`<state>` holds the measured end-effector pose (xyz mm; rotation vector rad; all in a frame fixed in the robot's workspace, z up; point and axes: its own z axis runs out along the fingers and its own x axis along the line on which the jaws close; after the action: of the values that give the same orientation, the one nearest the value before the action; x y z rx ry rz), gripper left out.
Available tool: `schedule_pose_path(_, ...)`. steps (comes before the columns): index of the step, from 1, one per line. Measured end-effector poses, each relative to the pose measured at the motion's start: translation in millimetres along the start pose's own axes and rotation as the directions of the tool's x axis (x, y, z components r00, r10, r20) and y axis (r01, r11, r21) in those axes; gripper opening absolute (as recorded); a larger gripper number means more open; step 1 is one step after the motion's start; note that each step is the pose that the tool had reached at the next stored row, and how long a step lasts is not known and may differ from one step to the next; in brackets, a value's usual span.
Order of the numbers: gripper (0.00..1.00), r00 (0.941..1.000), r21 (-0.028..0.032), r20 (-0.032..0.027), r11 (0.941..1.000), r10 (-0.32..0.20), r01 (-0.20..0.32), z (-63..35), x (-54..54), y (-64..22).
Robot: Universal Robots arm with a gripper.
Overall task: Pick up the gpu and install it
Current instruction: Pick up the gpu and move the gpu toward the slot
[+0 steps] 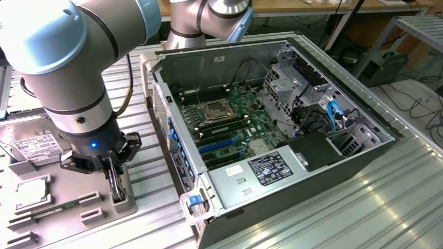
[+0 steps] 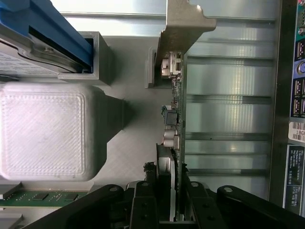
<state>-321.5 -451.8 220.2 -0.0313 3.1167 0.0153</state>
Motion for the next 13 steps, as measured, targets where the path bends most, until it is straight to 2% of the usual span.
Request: schedule_pose_path(13, 0.28, 1.0000, 0.0000, 0.0000, 1.0000, 0.000, 0.000, -1.9, -0.1, 0.0)
